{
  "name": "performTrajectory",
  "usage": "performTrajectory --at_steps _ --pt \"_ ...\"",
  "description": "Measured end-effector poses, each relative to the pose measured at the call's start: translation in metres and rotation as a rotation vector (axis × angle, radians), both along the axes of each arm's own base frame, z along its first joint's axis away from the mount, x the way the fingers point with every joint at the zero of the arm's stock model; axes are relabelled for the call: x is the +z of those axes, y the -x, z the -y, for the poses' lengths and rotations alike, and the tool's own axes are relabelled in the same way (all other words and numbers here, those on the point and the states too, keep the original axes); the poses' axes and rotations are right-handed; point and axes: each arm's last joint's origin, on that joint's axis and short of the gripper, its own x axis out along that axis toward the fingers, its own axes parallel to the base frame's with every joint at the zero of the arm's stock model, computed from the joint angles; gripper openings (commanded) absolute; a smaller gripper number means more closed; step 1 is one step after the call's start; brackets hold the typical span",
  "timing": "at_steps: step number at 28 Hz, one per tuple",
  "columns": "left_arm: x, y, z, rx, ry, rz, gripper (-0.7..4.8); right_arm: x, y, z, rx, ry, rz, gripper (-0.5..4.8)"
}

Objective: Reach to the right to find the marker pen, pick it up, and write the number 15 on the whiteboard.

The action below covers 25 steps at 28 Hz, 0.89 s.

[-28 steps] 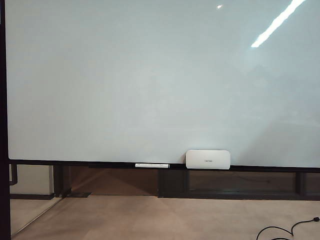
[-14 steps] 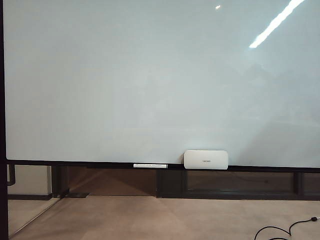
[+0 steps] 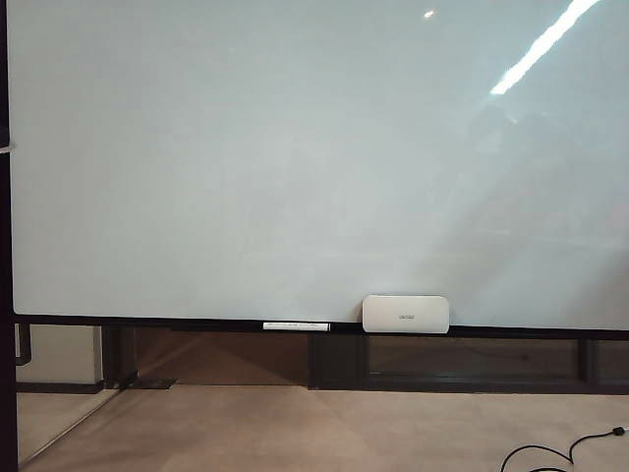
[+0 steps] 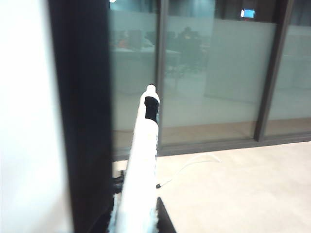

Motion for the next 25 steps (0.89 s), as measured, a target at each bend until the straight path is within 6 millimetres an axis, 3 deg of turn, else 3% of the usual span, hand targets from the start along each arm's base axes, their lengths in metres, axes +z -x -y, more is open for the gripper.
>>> performTrajectory --at_steps 6,20,25 --pt "0.005 0.001 0.001 -0.031 0.001 0.017 -0.05 0.013 0.029 -0.025 -0.006 -0.014 -0.043 -0.01" --pt "0.012 0.004 0.003 -0.150 0.076 0.040 -0.05 0.065 0.102 -0.089 -0.082 -0.011 -0.054 -0.01" --pt "0.011 0.004 0.003 -0.134 0.068 0.041 -0.05 0.078 0.112 -0.120 -0.001 -0.036 -0.097 -0.01"
